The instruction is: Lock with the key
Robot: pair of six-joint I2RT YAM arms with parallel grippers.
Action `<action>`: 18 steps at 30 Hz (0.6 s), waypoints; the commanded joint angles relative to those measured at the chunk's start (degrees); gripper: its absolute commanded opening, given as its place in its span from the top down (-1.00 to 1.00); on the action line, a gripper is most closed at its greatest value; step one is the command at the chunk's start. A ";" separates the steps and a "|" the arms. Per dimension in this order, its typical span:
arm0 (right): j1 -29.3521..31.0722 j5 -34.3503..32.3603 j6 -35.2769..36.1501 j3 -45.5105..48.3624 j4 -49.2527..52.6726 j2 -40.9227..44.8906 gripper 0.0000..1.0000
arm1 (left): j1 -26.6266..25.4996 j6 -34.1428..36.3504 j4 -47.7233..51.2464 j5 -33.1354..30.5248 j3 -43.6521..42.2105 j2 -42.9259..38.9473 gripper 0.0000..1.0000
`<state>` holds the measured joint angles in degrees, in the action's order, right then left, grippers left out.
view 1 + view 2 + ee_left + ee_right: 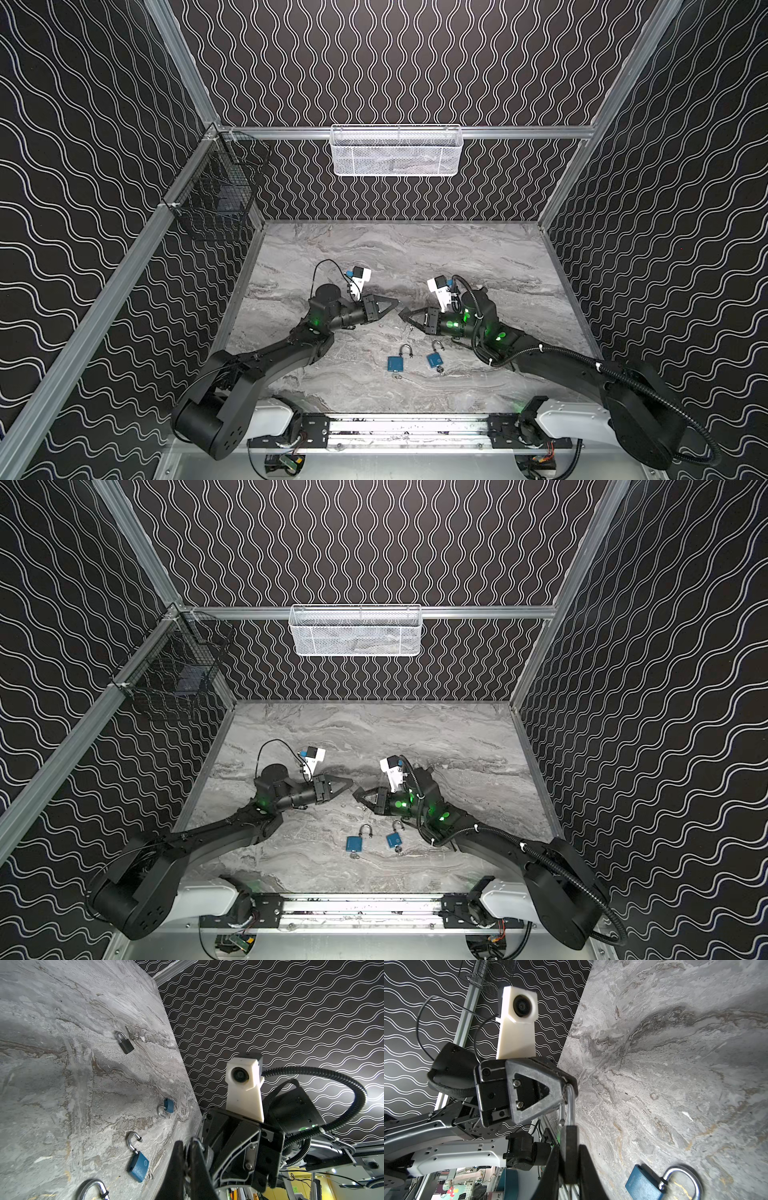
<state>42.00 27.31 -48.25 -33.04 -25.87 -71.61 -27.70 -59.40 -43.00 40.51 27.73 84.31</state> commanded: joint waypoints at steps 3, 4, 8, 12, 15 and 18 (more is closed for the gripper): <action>-0.07 2.78 -2.08 -0.88 -9.55 0.16 1.00 | 0.07 2.05 1.20 -0.47 -0.43 0.59 1.00; -0.23 3.15 -2.40 -0.80 -9.86 0.11 1.00 | 0.16 2.03 1.15 -0.44 -0.40 0.75 1.00; -0.78 4.06 -4.16 -0.23 -12.03 -0.17 1.00 | 0.12 1.83 0.42 -0.22 -0.48 1.11 1.00; -1.57 5.37 -6.47 1.00 -15.90 -0.19 1.00 | 0.11 2.25 0.51 -0.38 -0.74 1.07 1.00; -1.73 5.21 -6.22 0.79 -14.92 -0.10 1.00 | 0.06 1.65 -0.56 0.08 -0.92 1.20 1.00; -2.04 5.93 -7.39 1.47 -17.40 -0.59 1.00 | 0.07 1.73 -0.06 0.15 -0.85 0.98 1.00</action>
<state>40.12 31.20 -54.65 -31.68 -31.20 -72.14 -27.66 -59.42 -46.44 40.71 27.07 85.01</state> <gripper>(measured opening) 0.153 0.069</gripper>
